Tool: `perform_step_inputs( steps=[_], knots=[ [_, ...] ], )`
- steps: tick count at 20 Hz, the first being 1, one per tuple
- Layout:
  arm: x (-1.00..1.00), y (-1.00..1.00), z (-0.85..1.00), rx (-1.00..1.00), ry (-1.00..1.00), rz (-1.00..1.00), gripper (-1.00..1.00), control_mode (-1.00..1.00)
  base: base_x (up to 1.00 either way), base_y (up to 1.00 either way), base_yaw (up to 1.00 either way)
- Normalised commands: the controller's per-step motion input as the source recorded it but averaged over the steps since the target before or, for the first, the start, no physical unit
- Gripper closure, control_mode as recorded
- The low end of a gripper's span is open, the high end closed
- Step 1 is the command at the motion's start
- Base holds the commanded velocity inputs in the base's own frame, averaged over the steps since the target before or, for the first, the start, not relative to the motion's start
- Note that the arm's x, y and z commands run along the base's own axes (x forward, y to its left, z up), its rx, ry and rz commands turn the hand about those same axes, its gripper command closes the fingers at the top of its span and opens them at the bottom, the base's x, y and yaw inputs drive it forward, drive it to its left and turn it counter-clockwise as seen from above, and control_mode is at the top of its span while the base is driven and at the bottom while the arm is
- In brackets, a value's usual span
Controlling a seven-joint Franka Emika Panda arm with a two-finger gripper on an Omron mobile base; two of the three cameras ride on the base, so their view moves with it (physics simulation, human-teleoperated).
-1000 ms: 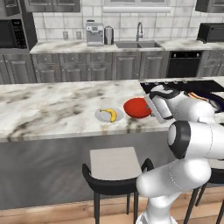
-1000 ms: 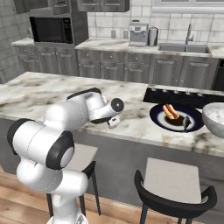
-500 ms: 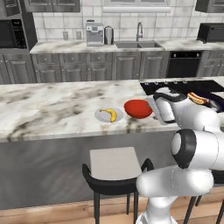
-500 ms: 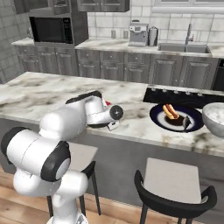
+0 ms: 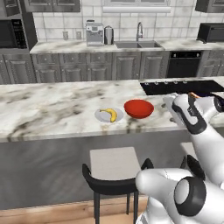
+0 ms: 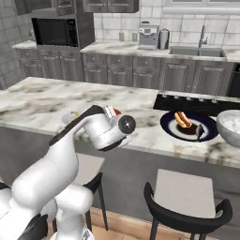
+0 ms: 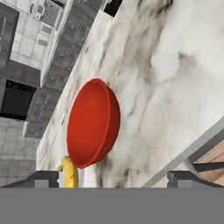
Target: Take the smaller bowl and place it next to the appetizer plate on the dining counter , and place the larger bowl next to the plate with cooked food.
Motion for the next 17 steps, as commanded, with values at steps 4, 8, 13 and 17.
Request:
perform_step_inputs(
  steps=[4, 8, 13, 17],
  knots=[
    [-1.0, 0.1, 0.46, 0.03, -0.04, 0.05, -1.0, -1.0, 0.0, 0.0, 0.0],
    [-1.0, 0.46, 0.29, 0.02, -0.08, 0.02, -1.0, -1.0, 0.0, 0.0, 0.0],
    [-0.9, 0.24, 0.75, 0.0, 0.0, 0.0, -1.0, -1.0, 0.0, 0.0, 0.0],
    [-0.86, 0.0, 0.96, 0.03, -0.03, 0.05, -1.0, -1.0, 0.0, 0.0, 0.0]
  ],
)
